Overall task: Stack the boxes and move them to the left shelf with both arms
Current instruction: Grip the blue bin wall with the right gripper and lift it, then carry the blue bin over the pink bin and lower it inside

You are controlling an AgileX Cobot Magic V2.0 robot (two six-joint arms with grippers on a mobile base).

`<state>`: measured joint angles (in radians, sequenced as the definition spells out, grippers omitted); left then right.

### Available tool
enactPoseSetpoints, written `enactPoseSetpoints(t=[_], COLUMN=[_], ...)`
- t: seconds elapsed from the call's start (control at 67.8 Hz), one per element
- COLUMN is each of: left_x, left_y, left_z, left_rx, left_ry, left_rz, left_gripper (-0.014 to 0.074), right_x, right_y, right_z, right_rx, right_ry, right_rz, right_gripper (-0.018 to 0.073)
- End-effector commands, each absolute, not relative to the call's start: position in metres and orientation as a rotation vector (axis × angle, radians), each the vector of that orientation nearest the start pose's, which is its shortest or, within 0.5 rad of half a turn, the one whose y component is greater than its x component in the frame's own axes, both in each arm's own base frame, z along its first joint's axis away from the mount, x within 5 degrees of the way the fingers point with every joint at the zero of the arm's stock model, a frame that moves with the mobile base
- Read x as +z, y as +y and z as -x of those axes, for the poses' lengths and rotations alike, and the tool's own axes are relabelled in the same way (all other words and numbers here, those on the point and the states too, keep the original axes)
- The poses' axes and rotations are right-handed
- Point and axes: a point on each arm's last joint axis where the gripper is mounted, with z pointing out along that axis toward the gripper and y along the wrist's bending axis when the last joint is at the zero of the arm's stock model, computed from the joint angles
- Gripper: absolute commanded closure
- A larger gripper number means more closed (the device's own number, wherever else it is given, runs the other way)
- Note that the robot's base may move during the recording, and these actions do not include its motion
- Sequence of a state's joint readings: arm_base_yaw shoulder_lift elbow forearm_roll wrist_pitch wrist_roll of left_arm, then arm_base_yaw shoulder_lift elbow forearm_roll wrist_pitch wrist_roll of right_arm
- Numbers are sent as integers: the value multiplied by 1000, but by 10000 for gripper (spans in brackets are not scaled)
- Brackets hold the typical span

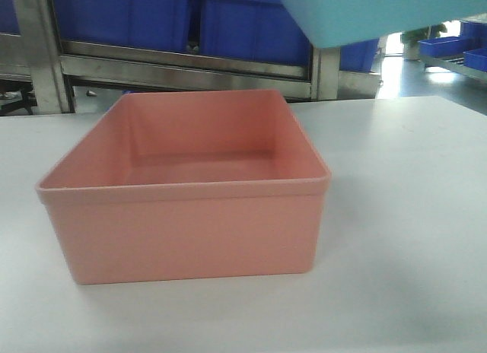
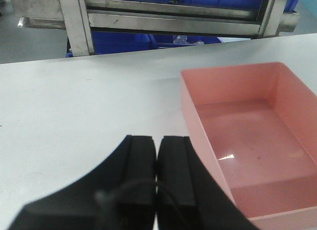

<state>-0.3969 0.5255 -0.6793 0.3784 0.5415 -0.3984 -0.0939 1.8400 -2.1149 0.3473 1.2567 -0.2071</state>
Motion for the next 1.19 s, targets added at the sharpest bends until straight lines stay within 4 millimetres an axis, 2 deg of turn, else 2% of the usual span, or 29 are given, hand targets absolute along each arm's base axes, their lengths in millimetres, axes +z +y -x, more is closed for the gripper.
enactPoseSetpoints(t=[0.0, 0.221, 0.383, 0.575, 0.929, 1.179], left_x=[371, 371, 371, 371, 371, 371], left_y=[-25, -25, -25, -25, -25, -25], left_z=[-98, -98, -98, -98, -98, -98], left_rx=[-184, -184, -184, -183, -183, -183], left_ry=[1732, 1732, 1732, 1734, 1734, 1734], left_rz=[-181, -181, -181, -181, -181, -181], left_gripper=[604, 604, 604, 604, 604, 603], right_x=[477, 470, 451, 422, 386, 370], right_y=[26, 94, 120, 138, 173, 174], right_z=[-365, -359, -359, -358, -352, -354], right_rx=[505, 686, 763, 800, 836, 793], right_ry=[2230, 2258, 2318, 2382, 2385, 2408], right_rz=[157, 221, 178, 134, 123, 116], right_gripper=[505, 505, 505, 505, 505, 505])
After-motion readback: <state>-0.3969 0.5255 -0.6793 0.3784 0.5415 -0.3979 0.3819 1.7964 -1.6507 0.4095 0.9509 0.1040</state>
